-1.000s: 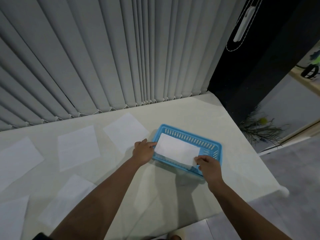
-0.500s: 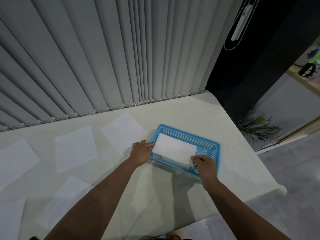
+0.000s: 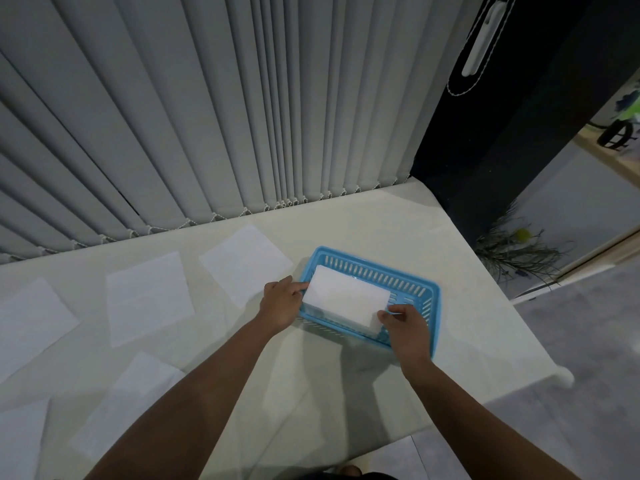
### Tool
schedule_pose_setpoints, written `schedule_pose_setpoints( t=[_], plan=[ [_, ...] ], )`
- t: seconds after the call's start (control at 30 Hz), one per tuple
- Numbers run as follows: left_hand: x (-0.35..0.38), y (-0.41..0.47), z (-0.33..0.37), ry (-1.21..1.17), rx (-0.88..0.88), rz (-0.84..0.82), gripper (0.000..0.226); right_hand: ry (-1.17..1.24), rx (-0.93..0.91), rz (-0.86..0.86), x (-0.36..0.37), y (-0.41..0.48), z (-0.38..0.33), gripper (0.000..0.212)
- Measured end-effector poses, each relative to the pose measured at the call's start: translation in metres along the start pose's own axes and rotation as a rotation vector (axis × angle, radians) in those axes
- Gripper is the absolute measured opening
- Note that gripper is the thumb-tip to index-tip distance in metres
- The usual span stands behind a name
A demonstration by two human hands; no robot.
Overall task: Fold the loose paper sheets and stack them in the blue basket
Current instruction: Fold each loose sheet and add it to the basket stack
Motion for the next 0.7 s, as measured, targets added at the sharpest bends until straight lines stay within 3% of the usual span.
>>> schedule_pose_setpoints(
  t=[0.2,0.33,0.5,0.63,0.7],
  plan=[
    [-0.001,-0.004,0.009,-0.006,0.039,0.122,0.044,-0.089,-0.092,0.015,0.001,-0.002,-0.001,0.026],
    [-0.001,-0.013,0.013,0.104,0.075,0.168,0.041,-0.285,-0.332,0.05,0.001,0.0,0.002,0.034],
    [0.007,-0.023,0.021,0.35,0.22,0.148,0.049,-0.821,-0.703,-0.081,0.013,-0.002,0.007,0.062],
    [0.018,-0.022,0.019,0.53,0.208,0.031,0.056,-1.014,-0.745,-0.207,0.02,0.0,0.012,0.095],
    [0.021,-0.02,0.013,0.587,0.171,0.018,0.058,-1.042,-0.722,-0.248,0.02,0.004,0.017,0.099]
  ],
)
Point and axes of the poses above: each hand's wrist, its own y-axis towards the middle knuckle, its own x-axis out of the palm, z = x × y, the point moved 2 cm from there along y, towards the middle knuckle, and after that the axes turned 2 degrees about z, right-handed, at the moved point
